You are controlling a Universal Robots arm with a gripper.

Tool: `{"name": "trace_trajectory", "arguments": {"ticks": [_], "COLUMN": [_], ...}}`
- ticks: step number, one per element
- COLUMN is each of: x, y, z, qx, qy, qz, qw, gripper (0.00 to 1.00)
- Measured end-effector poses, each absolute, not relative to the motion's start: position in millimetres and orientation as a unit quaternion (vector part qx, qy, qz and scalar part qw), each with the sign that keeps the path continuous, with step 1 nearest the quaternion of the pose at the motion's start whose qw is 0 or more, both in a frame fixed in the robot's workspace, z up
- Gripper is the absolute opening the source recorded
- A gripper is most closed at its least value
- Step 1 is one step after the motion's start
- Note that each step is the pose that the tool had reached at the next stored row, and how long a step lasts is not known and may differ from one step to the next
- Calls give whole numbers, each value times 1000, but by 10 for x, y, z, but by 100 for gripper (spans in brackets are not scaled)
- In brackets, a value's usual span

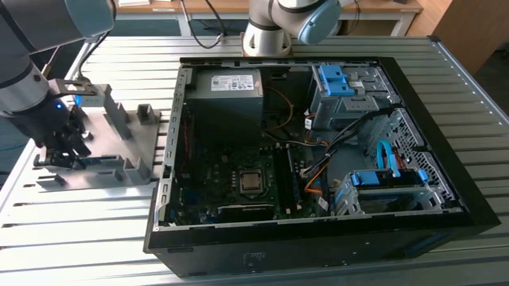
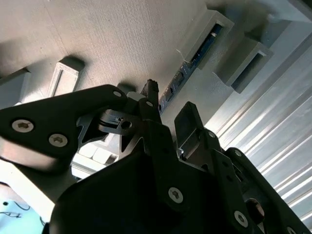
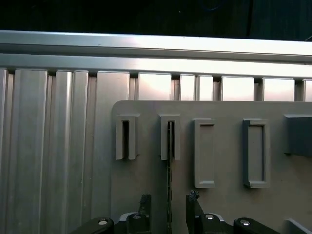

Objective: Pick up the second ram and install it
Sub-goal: 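Pick up the second ram and move it above second insertion slot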

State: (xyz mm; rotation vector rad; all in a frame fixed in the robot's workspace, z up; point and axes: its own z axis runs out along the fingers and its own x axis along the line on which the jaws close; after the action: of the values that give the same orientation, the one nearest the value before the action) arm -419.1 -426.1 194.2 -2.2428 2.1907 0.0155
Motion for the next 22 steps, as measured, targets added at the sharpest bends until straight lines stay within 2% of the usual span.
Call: {"name": "trace_trajectory", "arguments": {"ticks": [18, 21, 22], "x": [-4191, -4191, -4191], "y": [-4261, -4262, -4261], "z": [1891, 1891, 1891], "qx": [-715, -715, -715], "qy": [699, 699, 699], "qz": [5, 5, 5], "qw": [3, 3, 3], "gripper": [40, 22, 22]}}
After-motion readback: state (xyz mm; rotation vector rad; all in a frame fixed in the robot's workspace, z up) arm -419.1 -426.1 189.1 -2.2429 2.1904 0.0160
